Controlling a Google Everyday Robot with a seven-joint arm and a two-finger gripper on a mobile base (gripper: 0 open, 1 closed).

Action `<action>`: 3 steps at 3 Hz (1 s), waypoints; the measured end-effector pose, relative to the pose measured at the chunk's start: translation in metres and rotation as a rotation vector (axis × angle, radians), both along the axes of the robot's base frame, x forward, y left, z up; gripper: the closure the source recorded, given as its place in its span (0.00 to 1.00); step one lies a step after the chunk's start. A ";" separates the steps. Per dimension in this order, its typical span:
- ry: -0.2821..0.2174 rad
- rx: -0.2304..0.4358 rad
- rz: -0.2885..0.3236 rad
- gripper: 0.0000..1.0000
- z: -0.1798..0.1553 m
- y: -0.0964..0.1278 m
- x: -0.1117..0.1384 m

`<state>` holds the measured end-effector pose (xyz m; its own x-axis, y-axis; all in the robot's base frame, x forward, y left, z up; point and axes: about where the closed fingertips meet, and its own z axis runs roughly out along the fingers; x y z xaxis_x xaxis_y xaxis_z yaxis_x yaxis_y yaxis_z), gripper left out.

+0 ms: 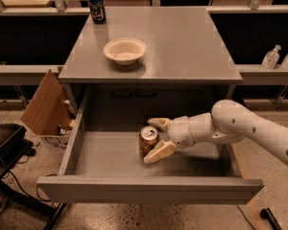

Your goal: Pick orange can from top drawer and place on counter

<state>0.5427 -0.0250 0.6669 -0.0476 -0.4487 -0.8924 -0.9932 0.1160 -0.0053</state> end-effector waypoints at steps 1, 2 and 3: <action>0.028 0.078 0.092 0.49 0.008 0.041 -0.025; 0.027 0.149 0.139 0.72 0.022 0.057 -0.034; -0.001 0.143 0.112 0.96 0.065 0.047 -0.031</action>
Offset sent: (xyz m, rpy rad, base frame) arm -0.0443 0.0721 0.0400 0.2320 0.0237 0.1867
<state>0.5116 0.0220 0.7321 -0.0036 -0.3198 -0.9475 -1.0000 0.0039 0.0025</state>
